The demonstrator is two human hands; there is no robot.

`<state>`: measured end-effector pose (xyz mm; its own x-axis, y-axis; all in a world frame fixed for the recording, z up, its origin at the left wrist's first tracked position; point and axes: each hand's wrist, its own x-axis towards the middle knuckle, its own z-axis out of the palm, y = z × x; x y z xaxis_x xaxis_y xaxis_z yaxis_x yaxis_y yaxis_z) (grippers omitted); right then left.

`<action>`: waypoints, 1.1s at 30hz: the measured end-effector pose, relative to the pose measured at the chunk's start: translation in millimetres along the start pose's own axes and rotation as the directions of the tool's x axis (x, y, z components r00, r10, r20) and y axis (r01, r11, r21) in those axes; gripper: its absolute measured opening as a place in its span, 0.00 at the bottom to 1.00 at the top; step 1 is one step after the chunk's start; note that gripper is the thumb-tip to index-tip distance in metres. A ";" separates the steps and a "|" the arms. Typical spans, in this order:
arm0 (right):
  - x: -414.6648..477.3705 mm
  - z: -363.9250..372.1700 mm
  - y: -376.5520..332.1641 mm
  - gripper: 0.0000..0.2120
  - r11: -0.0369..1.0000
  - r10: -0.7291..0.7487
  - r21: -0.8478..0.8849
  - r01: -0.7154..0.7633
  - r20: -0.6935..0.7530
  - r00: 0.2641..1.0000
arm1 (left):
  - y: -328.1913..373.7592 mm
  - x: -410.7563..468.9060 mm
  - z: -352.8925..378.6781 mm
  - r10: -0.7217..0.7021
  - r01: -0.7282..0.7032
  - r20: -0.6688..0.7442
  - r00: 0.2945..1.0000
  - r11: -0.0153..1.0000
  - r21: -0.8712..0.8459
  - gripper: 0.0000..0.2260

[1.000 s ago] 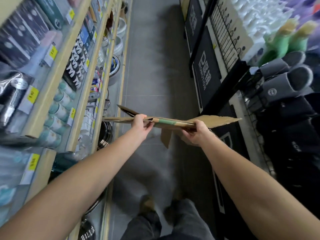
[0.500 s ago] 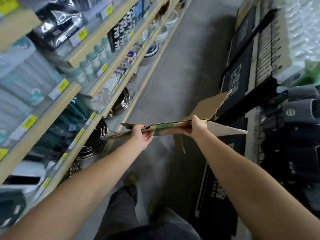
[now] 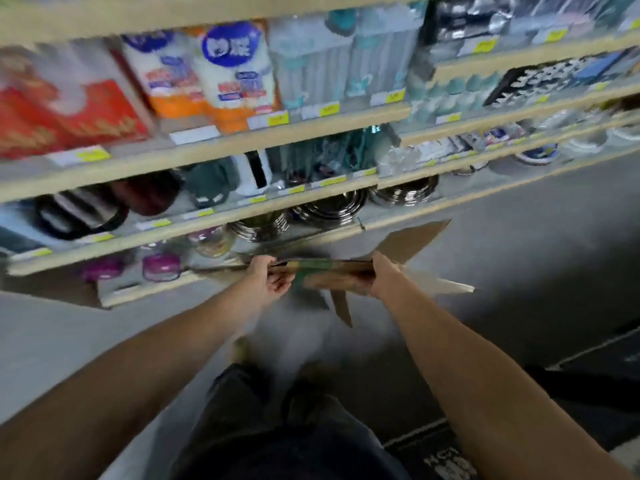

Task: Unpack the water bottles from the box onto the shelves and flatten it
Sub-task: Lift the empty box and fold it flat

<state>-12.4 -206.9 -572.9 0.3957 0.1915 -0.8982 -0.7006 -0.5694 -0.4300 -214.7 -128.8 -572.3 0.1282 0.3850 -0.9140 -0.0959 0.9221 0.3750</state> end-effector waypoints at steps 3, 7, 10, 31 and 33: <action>-20.4 76.3 31.9 0.13 0.997 0.057 -0.060 -0.050 0.128 0.990 | 12.5 -9.4 -82.9 0.050 -0.058 -0.062 0.997 0.991 -0.122 0.15; -54.4 162.7 78.7 0.05 0.978 0.124 -0.197 -0.068 0.291 0.949 | 16.8 -25.8 -178.7 0.096 -0.157 -0.202 0.975 0.939 -0.307 0.15; -81.6 224.5 117.6 0.06 0.956 0.161 -0.288 -0.051 0.372 0.914 | 17.7 -39.8 -247.5 0.081 -0.229 -0.312 0.947 0.850 -0.475 0.13; -304.1 540.5 484.3 0.17 0.487 0.459 -0.838 0.246 0.485 0.744 | -63.5 -146.4 -692.1 -0.363 -0.680 -0.661 0.656 0.095 -0.727 0.08; -321.8 564.0 516.3 0.20 0.401 0.492 -0.865 0.301 0.481 0.726 | -75.2 -155.0 -713.8 -0.412 -0.708 -0.649 0.639 0.015 -0.706 0.08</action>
<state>-836.4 -111.6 -557.3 -0.3427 0.2431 -0.9075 0.3521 -0.8623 -0.3640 -931.9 -286.0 -569.5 -0.5196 -0.1596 -0.8393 -0.7892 -0.2867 0.5431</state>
